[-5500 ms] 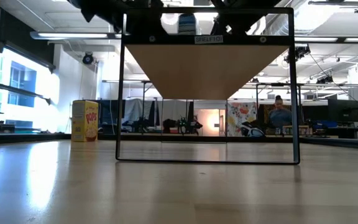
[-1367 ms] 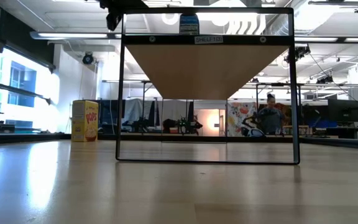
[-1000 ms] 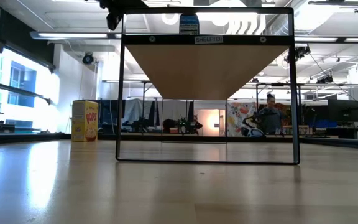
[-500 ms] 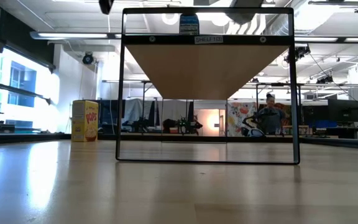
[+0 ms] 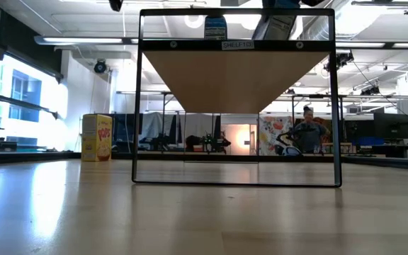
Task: Stack cereal on shelf
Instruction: Put the blue cereal box on the shelf
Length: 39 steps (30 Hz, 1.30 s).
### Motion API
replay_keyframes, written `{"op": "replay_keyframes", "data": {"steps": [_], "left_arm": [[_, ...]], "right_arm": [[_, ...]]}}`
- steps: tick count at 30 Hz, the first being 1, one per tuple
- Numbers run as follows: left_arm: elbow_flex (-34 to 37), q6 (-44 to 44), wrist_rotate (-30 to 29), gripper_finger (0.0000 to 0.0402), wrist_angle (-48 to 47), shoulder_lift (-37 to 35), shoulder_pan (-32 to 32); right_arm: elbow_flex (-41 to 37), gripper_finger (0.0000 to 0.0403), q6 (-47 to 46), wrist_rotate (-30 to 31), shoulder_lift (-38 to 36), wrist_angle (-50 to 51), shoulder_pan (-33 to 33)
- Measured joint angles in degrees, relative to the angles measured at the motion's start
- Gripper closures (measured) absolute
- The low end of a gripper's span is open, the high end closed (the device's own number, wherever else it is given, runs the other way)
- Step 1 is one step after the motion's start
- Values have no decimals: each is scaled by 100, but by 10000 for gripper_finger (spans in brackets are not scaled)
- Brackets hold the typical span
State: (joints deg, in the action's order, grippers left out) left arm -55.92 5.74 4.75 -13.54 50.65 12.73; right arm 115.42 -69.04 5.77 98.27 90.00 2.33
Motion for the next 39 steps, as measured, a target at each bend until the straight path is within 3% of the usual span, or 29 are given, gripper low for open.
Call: {"op": "replay_keyframes", "data": {"steps": [18, 31, 39], "left_arm": [[0, 4, -8, 401, 8, 7, 0], [0, 4, -5, 401, 7, 7, 0], [0, 4, -4, 401, 7, 7, 0]], "right_arm": [[7, 297, -310, 36, 353, -9, 37], [-4, 170, -253, -1, 379, -19, 46], [-4, 144, 23, 2, 333, -169, 143]]}}
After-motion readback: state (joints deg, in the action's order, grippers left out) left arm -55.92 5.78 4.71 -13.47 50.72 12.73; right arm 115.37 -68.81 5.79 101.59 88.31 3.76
